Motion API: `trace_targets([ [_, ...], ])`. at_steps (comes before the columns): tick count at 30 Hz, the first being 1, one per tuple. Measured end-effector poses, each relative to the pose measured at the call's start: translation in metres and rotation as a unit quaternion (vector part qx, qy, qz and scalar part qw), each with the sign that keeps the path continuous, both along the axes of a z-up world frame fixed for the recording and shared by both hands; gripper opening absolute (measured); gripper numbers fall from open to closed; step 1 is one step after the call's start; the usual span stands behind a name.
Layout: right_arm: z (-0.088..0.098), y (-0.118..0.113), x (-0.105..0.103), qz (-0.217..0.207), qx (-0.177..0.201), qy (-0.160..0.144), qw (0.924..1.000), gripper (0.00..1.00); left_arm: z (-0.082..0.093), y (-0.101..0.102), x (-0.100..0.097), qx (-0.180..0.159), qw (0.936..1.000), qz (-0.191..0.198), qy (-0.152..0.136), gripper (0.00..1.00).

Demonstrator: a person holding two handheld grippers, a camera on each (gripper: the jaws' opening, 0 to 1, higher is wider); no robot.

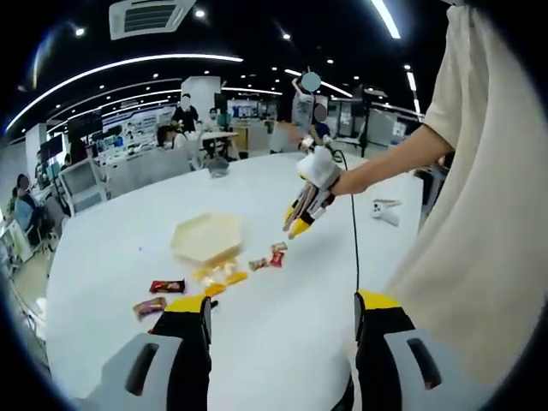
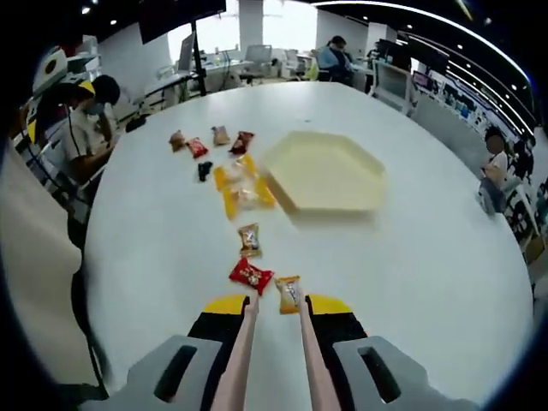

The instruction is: Place the target food into the container with the food tongs after gripping and lifting it, then release it inside without dropping or visibly crushing the food.

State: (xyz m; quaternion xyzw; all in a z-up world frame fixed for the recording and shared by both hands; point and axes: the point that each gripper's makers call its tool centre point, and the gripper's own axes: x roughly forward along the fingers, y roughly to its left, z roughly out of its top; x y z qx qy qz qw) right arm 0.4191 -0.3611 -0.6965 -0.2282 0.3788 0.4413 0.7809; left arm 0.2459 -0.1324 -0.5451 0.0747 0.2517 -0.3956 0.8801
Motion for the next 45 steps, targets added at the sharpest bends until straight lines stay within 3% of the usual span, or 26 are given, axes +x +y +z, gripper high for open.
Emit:
trace_targets([
  [15, -0.025, 0.002, 0.009, 0.024, -0.027, 0.017, 0.9992, 0.25, -0.002, 0.003, -0.010, 0.003, 0.9996, 0.026, 0.008, 0.67],
  [27, -0.050, 0.004, 0.019, 0.036, -0.042, 0.039, 0.9977, 0.25, 0.002, 0.011, -0.007, -0.007, 0.9958, 0.091, 0.002, 0.67],
  [37, -0.052, 0.004, 0.020, 0.049, -0.041, 0.043, 0.9970, 0.25, -0.004, 0.005, -0.003, -0.003, 0.9958, 0.091, 0.010, 0.67],
  [45, -0.051, 0.003, 0.021, 0.058, -0.048, 0.028, 0.9967, 0.24, -0.003, 0.001, 0.003, -0.004, 0.9968, 0.079, 0.009, 0.66],
])
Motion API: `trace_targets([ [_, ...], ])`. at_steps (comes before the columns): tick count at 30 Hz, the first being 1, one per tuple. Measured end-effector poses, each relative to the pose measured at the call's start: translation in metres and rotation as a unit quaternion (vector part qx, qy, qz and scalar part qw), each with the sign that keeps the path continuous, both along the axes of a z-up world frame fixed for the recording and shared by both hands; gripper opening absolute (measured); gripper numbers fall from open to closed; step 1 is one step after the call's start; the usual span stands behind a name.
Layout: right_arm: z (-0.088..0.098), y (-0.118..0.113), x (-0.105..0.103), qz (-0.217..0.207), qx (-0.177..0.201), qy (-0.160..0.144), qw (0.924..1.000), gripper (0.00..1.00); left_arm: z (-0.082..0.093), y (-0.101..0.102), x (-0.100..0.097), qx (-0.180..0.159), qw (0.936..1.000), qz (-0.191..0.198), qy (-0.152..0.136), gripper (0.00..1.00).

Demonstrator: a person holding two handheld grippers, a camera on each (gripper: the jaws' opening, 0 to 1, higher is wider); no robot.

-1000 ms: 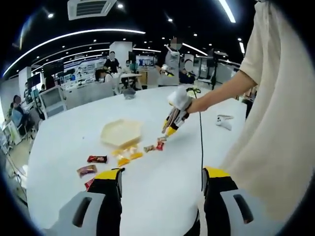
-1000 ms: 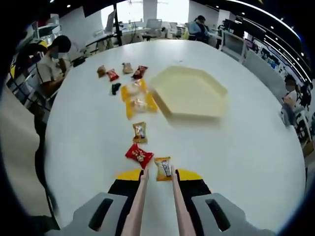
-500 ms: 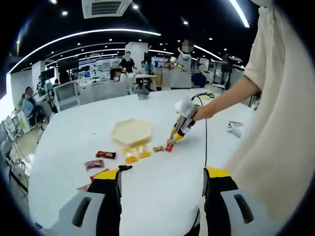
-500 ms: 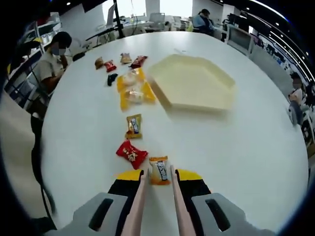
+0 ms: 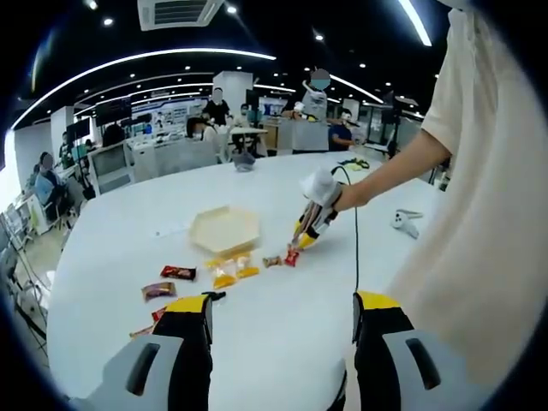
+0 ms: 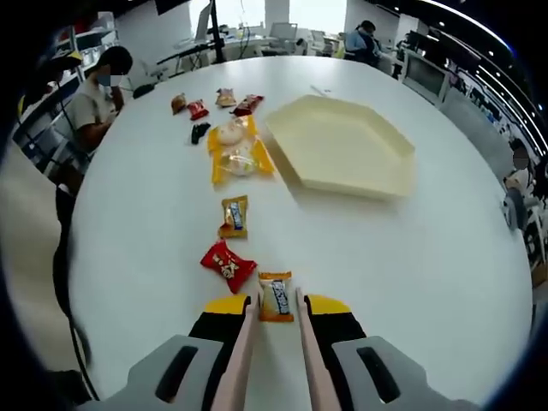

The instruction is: Place the target food into the container with the food tongs after gripping and lifting it, then release it inside without dropping or visibly crushing the food.

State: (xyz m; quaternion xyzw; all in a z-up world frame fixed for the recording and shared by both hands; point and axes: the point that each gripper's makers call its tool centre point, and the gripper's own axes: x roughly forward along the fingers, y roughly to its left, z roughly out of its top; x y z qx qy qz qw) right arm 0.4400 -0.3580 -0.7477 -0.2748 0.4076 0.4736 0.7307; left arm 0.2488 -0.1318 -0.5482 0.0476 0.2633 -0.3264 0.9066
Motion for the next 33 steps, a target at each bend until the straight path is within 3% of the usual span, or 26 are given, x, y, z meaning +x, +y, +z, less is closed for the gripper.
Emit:
trace_targets([
  [15, 0.0032, 0.0063, -0.0099, -0.010, -0.011, 0.004, 0.9999, 0.20, -0.0011, 0.0049, -0.0018, 0.001, 1.0000, -0.003, 0.003, 0.65],
  [33, 0.0008, 0.0006, -0.0072, -0.038, -0.007, 0.012, 0.9992, 0.19, 0.0006, 0.0097, -0.0038, -0.001, 1.0000, 0.005, 0.001, 0.64],
])
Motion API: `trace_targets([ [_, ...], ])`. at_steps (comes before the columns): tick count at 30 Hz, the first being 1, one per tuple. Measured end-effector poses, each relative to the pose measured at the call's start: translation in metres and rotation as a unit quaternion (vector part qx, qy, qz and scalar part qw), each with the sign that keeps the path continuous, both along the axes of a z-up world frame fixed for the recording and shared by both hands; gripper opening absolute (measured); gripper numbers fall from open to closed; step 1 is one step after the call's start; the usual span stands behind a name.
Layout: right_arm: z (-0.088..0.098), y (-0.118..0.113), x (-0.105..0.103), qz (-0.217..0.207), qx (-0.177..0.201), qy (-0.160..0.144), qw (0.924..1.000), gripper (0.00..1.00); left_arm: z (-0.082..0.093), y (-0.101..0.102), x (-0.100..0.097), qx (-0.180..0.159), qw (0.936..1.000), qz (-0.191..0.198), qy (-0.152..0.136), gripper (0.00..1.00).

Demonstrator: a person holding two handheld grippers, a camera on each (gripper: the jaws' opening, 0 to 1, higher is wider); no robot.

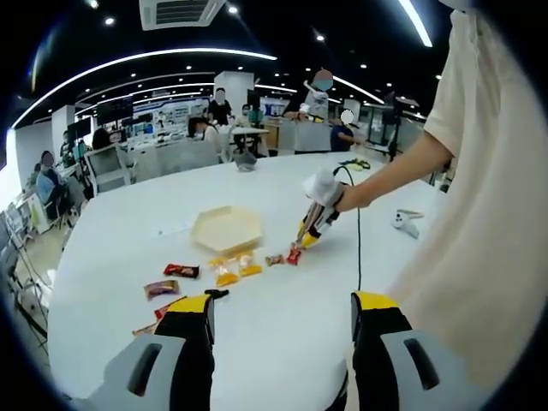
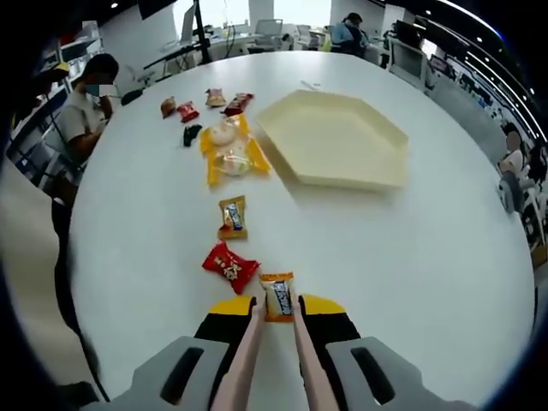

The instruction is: Place the target food into the container with the food tongs after gripping and lifting it, then release it inside without dropping or visibly crushing the food.

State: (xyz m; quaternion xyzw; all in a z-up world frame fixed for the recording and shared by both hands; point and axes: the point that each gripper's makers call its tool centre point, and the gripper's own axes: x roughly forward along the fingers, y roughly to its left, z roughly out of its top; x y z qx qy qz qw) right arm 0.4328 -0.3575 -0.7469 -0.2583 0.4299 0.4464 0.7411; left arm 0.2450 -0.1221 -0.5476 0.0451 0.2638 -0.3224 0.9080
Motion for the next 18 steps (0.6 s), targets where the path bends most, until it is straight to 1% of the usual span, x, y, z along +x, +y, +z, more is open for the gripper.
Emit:
trace_targets([
  [3, 0.001, -0.004, 0.001, -0.011, 0.005, 0.005, 0.9999, 0.19, 0.001, 0.002, 0.001, 0.000, 1.0000, 0.003, -0.002, 0.64],
  [4, 0.003, -0.004, 0.001, -0.015, 0.010, 0.011, 0.9998, 0.19, 0.001, 0.002, 0.001, 0.000, 1.0000, 0.004, -0.002, 0.64],
  [5, 0.004, -0.004, 0.001, -0.016, 0.011, 0.011, 0.9998, 0.19, 0.001, 0.002, 0.001, -0.001, 1.0000, 0.004, -0.003, 0.64],
  [6, 0.010, -0.002, 0.001, -0.020, 0.012, 0.008, 0.9997, 0.19, 0.002, 0.001, 0.002, -0.002, 1.0000, 0.003, -0.004, 0.64],
  [13, 0.018, 0.001, 0.002, -0.027, 0.024, 0.006, 0.9993, 0.19, 0.004, -0.003, 0.005, -0.005, 0.9999, -0.004, -0.010, 0.64],
  [18, 0.027, 0.003, 0.005, -0.032, 0.033, 0.000, 0.9989, 0.19, 0.006, 0.001, 0.006, -0.002, 0.9999, -0.001, -0.016, 0.65],
])
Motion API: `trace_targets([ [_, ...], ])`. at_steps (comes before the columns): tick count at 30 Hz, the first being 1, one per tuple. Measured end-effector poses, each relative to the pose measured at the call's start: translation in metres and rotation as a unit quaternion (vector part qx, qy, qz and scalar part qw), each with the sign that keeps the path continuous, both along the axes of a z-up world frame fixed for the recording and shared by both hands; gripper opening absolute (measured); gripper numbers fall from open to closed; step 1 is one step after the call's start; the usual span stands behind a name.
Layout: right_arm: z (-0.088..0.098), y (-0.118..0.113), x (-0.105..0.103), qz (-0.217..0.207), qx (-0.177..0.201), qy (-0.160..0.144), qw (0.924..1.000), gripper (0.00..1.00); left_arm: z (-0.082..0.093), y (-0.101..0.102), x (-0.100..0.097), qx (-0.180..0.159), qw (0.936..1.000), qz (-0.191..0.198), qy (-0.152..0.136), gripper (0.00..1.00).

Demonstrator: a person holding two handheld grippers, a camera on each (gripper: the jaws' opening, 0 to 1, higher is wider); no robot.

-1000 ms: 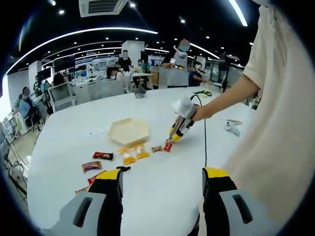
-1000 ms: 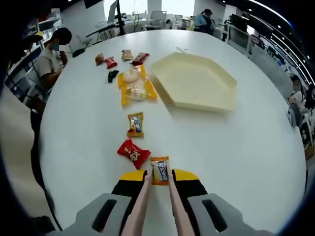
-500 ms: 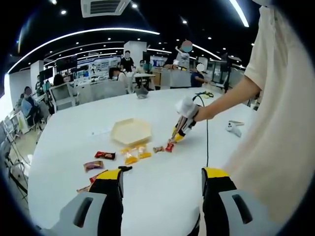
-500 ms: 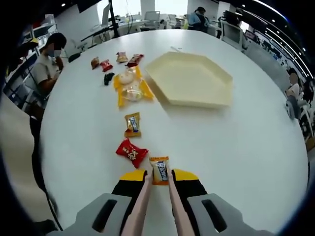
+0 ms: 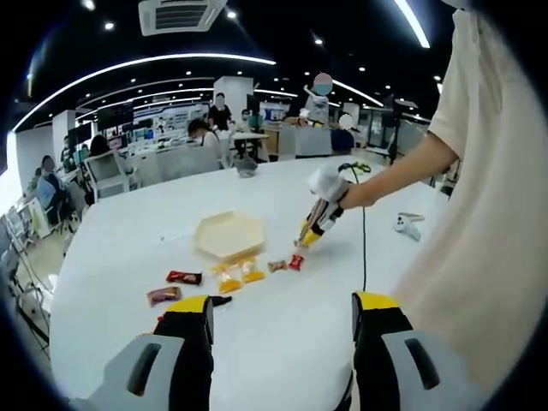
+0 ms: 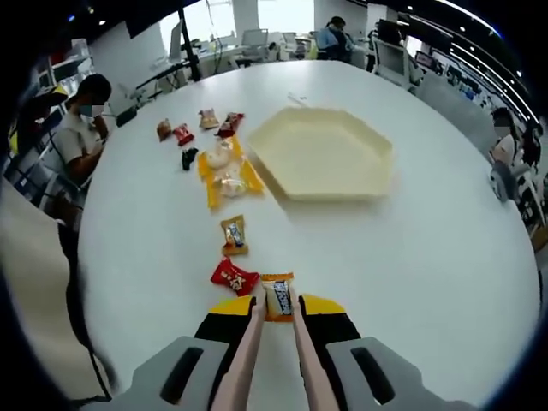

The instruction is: Place the target food into the container with the food tongs after gripping and lifting it, then release it inside without dropping or visibly crushing the food.

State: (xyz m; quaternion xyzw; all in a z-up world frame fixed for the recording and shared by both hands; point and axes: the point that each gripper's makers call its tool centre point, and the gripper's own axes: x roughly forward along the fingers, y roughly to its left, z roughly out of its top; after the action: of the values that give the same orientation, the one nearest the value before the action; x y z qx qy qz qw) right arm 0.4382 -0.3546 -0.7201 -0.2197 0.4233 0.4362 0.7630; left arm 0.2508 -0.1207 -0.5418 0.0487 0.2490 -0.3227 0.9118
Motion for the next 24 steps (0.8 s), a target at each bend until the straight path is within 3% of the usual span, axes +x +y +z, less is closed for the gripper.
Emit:
trace_targets([
  [9, 0.031, 0.005, 0.018, -0.035, 0.045, -0.014, 0.9983, 0.19, 0.005, 0.009, 0.000, 0.003, 0.9999, 0.008, -0.010, 0.66],
  [24, 0.069, 0.029, 0.033, -0.022, 0.062, -0.053, 0.9964, 0.19, 0.005, 0.017, -0.011, -0.003, 0.9997, 0.019, -0.018, 0.66],
])
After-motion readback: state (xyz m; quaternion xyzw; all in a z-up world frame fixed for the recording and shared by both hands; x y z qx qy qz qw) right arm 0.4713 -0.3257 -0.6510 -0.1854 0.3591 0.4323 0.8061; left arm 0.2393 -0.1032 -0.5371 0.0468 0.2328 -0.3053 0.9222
